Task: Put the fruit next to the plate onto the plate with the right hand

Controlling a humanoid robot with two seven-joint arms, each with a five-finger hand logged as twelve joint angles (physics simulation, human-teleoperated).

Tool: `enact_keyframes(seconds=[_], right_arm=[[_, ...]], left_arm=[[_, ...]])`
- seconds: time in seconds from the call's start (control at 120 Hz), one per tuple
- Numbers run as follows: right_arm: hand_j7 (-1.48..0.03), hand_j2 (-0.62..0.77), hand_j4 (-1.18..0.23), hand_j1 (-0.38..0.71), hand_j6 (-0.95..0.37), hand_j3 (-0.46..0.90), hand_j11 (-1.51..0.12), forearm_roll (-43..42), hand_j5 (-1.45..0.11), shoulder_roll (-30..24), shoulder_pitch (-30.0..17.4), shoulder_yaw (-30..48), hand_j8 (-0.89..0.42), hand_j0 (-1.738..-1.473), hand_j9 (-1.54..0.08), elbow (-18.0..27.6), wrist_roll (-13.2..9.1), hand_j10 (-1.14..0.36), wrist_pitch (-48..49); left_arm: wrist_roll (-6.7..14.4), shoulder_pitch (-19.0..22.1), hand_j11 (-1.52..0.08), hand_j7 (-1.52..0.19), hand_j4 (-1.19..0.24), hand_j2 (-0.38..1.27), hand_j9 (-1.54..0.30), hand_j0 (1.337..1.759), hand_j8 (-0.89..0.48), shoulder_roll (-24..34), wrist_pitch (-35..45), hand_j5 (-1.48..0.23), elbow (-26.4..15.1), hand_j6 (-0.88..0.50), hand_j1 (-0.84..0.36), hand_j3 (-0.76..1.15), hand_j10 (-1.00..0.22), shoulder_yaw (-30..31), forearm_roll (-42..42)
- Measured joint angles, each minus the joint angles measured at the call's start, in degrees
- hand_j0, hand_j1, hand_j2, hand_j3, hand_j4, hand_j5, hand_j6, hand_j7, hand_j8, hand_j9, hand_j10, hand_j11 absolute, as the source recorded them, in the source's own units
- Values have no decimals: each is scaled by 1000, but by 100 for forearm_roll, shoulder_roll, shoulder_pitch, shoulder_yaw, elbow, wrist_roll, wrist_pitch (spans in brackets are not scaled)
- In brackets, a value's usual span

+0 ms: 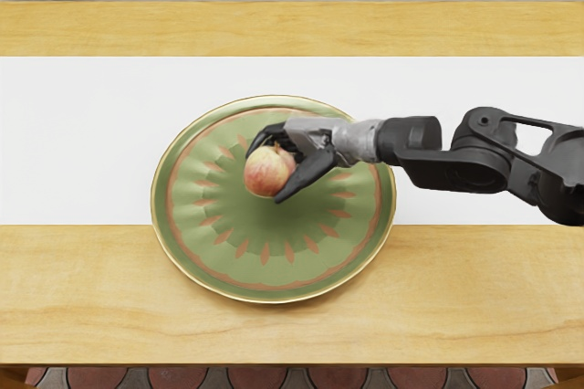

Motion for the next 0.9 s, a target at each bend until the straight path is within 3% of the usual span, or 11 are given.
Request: enact_keyframes(seconds=[0.167, 0.35, 0.65, 0.75, 0.9], right_arm=[[-958, 143, -240, 289, -174, 0, -1013, -138, -1033, 133, 9, -56, -191, -1646, -1014, -80, -9, -499, -25], [-690, 41, -322, 172, -279, 0, -713, -173, -722, 137, 12, -65, -291, -1653, -713, -104, -28, -433, -48], [-245, -3, -140, -150, -130, 0, -250, -122, -253, 88, 89, -44, -133, -1657, -251, -95, -121, -169, -62], [-171, -5, -102, -208, -97, 0, -174, 68, -176, -240, 221, 13, -98, -1657, -175, 71, -202, -120, 74], [-110, -6, -71, -256, -69, 0, -112, 1244, -113, -1221, 325, 303, -69, -1658, -112, 354, -212, -80, 1075]], left_arm=[[0, 0, -321, -321, -247, 50, -321, 1658, -247, 0, 0, -321, 0, -247, 53, -1, -247, 0, 0], [1, 0, -321, -321, -247, 50, -321, 1658, -247, 0, 0, -321, 1, -247, 53, 0, -247, 2, -1], [1, 0, -321, -321, -247, 50, -321, 1658, -247, 0, 0, -321, 1, -247, 53, 0, -247, 2, -1], [1, 0, -321, -321, -247, 50, -321, 1658, -247, 0, 0, -321, 1, -247, 53, 0, -247, 2, -1], [1, 0, -321, -321, -247, 50, -321, 1658, -247, 0, 0, -321, 1, -247, 53, 0, -247, 2, -1]])
